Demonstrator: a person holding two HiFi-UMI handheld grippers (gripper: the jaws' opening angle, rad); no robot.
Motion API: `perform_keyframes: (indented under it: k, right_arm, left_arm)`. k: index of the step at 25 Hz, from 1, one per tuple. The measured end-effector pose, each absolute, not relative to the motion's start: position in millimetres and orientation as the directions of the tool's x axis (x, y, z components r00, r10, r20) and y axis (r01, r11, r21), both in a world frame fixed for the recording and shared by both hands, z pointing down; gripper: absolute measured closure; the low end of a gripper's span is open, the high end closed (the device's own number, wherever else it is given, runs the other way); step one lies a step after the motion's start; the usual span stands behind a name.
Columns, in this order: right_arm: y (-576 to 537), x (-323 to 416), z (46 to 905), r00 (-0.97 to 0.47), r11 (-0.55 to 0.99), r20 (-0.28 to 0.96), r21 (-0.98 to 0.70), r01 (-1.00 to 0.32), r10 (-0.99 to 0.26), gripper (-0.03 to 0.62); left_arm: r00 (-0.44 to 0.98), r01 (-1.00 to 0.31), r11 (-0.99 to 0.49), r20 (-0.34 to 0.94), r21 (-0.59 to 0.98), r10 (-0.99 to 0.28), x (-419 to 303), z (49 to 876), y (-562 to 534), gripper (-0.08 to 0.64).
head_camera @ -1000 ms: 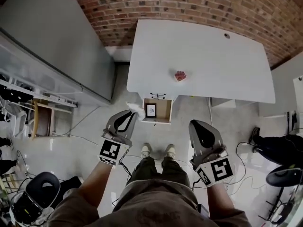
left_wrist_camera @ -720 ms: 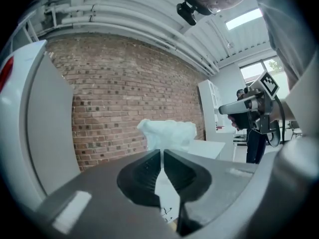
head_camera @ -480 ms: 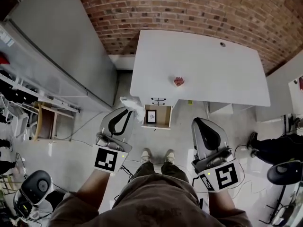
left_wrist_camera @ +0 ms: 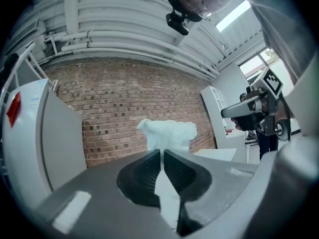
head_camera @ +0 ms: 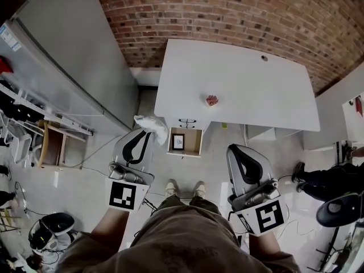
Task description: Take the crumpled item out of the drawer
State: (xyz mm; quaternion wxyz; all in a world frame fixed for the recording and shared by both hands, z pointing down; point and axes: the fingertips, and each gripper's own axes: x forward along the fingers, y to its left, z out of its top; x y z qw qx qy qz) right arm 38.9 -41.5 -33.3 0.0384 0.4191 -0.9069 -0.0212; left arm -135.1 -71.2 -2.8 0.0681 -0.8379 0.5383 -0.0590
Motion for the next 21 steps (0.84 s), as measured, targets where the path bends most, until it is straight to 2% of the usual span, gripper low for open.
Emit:
perform_keyframes:
  k: [21]
  right_arm:
    - [-40.3,35.7,-20.8,-0.652,0.658,0.088,0.060,-0.751,-0.753,0.566]
  left_arm:
    - [0.471,-0.866,-0.470,0.038,-0.170,-0.881,-119.8,-11.4,-69.3,0.538]
